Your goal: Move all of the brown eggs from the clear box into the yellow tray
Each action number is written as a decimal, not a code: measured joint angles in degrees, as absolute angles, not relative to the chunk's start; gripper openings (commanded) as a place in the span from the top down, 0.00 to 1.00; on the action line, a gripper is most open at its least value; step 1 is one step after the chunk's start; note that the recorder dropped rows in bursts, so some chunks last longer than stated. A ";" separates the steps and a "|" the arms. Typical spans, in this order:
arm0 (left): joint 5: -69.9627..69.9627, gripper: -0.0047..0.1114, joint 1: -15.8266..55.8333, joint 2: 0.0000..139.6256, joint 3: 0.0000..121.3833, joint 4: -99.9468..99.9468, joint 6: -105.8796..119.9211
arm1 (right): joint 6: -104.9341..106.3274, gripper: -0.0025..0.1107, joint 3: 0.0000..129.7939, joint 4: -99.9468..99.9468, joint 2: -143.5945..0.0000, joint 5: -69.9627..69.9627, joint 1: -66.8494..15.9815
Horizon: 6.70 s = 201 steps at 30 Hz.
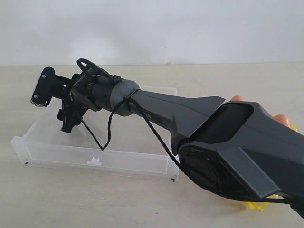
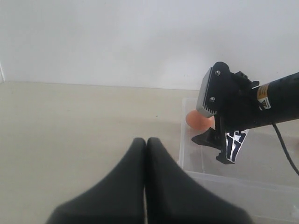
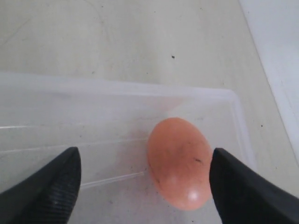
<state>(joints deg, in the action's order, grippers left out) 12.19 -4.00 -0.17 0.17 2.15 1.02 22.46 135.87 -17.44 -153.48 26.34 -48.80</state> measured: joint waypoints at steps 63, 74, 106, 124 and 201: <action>13.30 1.00 -4.00 -0.17 0.17 2.15 1.02 | 19.66 0.49 135.87 -15.57 -156.57 12.09 -44.53; 13.30 1.00 -4.00 -0.17 0.17 2.15 1.02 | 16.14 0.63 135.87 -15.57 -156.57 15.83 -44.53; 13.30 1.00 -4.00 -0.17 0.17 2.15 1.02 | 3.44 0.36 135.96 -15.33 -149.92 33.27 -46.55; 13.30 1.00 -4.00 -0.17 0.17 2.15 1.02 | -2.11 0.46 135.96 -15.33 -150.51 22.14 -46.77; 13.30 1.00 -4.00 -0.17 0.17 2.15 1.02 | -8.17 0.57 135.97 -10.53 -147.88 55.98 -49.27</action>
